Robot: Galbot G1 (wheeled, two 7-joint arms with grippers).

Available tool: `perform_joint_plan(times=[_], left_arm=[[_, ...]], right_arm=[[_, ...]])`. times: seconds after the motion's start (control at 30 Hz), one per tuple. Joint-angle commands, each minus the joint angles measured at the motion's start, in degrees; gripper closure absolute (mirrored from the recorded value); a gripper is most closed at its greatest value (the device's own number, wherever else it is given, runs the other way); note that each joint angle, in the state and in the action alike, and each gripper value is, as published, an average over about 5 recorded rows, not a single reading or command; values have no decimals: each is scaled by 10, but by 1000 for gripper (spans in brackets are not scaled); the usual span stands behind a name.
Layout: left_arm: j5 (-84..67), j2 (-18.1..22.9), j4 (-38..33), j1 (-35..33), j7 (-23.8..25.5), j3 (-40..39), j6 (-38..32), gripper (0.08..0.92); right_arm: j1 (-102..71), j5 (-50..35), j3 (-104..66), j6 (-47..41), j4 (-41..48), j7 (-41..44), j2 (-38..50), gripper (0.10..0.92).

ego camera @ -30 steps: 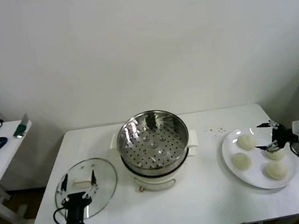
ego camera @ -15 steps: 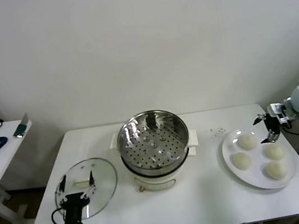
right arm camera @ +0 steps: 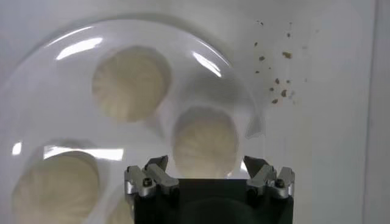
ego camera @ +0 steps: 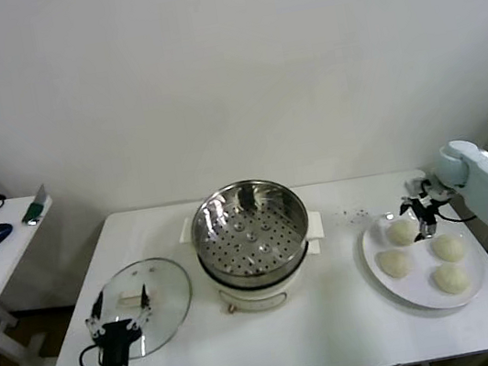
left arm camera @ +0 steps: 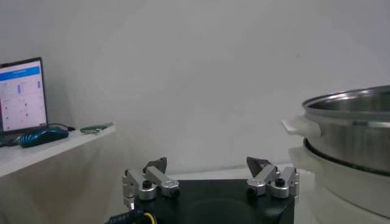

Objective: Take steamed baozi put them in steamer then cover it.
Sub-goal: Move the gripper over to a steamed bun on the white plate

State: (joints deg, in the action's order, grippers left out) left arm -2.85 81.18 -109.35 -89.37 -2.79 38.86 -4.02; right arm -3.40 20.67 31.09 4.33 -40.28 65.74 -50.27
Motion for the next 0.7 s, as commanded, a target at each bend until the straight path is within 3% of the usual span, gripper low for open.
perform_joint_plan(times=[0.03,0.4,0.7], left_arm=[[-1,-1,3,-2,1,3,1,177],[2,2,6,-5,1,3,-2,177],[2,2,5,-6,-1,7,-3,177]], right_arm=[[4,34,-7,9,59,-9,-39,203],[4,42,-20,21,66,-3,-46,207],[7,40,-15,29,57,9,-42,305]])
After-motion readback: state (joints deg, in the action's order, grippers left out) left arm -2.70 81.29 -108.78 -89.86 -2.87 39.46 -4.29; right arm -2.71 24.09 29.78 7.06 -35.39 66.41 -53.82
